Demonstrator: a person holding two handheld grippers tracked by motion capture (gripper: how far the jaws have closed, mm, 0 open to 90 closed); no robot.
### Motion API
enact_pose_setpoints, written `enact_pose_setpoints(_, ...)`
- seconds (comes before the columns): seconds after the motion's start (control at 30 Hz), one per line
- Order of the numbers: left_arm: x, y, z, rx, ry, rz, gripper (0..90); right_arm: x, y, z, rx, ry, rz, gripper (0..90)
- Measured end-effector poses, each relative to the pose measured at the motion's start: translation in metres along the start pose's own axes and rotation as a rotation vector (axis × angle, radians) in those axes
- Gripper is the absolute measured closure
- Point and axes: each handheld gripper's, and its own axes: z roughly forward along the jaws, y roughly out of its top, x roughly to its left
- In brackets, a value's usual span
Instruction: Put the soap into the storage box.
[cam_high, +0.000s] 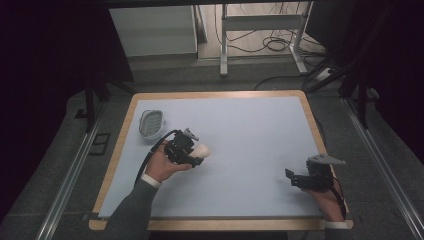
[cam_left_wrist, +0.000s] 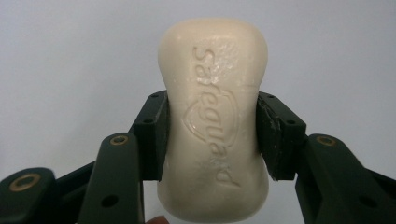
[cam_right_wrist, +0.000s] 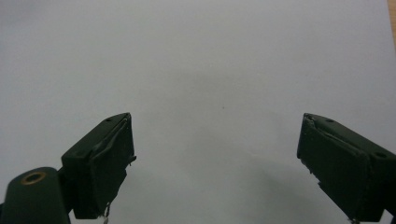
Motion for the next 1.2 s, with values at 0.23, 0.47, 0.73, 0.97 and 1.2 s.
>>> enact_pose_setpoints(0.23,0.008,-0.001,-0.002,-0.002,0.007,-0.016,49.5,0.0,0.0,0.0,0.001,-0.001,-0.001,10.9)
enact_pose_setpoints(0.47,0.014,-0.004,-0.004,-0.005,0.013,-0.037,49.5,0.0,0.0,0.0,0.002,-0.002,-0.002,10.9)
enact_pose_setpoints(0.73,0.021,-0.006,-0.006,-0.012,0.028,-0.056,49.5,0.0,0.0,0.001,0.005,-0.003,-0.001,10.9)
enact_pose_setpoints(0.97,0.025,-0.005,-0.009,-0.012,0.044,-0.062,49.5,0.0,0.0,0.001,0.007,-0.006,-0.001,10.9)
enact_pose_setpoints(1.2,0.028,-0.004,-0.013,-0.019,0.056,-0.069,49.5,-0.001,-0.001,0.001,0.006,-0.008,0.001,10.9)
